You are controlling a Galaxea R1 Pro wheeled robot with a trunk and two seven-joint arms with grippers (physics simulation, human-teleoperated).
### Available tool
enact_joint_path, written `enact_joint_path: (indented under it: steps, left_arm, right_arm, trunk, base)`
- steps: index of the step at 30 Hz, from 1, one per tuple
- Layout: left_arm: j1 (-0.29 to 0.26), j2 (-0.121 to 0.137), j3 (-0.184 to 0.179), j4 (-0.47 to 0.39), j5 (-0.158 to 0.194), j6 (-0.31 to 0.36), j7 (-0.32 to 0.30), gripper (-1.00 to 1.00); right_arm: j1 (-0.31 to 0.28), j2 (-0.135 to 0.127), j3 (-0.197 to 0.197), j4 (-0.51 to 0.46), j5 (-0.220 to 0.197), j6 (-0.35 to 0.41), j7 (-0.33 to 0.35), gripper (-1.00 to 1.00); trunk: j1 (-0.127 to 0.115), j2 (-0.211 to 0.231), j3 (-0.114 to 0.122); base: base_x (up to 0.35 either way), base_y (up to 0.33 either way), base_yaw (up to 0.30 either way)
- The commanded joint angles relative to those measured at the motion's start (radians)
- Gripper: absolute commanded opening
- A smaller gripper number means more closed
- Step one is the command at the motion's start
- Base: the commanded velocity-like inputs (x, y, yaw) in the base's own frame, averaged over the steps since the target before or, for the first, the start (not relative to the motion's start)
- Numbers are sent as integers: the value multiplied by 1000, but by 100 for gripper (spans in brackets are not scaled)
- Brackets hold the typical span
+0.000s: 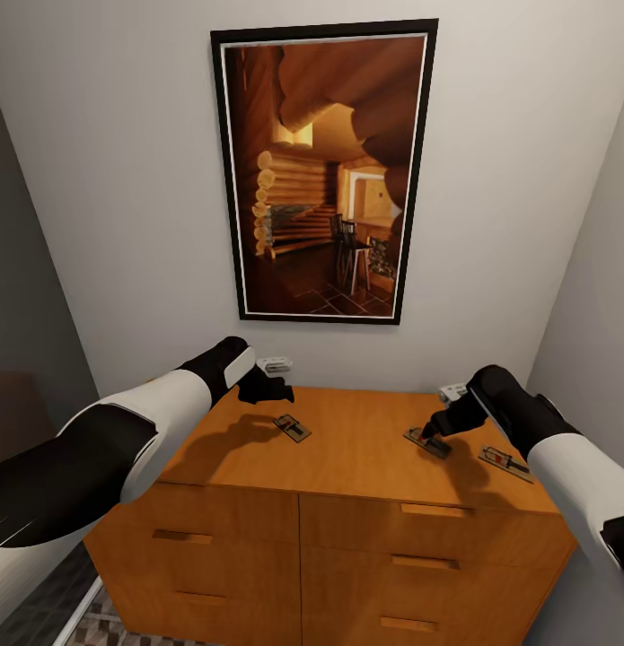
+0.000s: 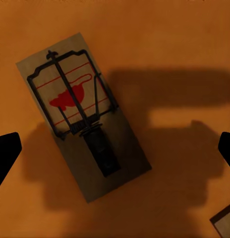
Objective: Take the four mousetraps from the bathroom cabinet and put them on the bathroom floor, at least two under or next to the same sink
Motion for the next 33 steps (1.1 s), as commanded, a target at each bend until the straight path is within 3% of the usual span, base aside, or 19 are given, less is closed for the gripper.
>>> enact_joint_path:
  steps: [1, 33]
  left_arm:
    - [-1, 0, -8, -1, 6, 3, -1, 100]
    - [-1, 1, -8, -1, 4, 0, 1, 100]
  right_arm:
    - [-1, -1, 4, -1, 10, 1, 10, 100]
    - [-2, 6, 4, -1, 3, 1, 13, 100]
  trunk:
    - [0, -1, -1]
    - [0, -1, -1]
  base:
    - [0, 0, 0]
    - [25, -12, 0]
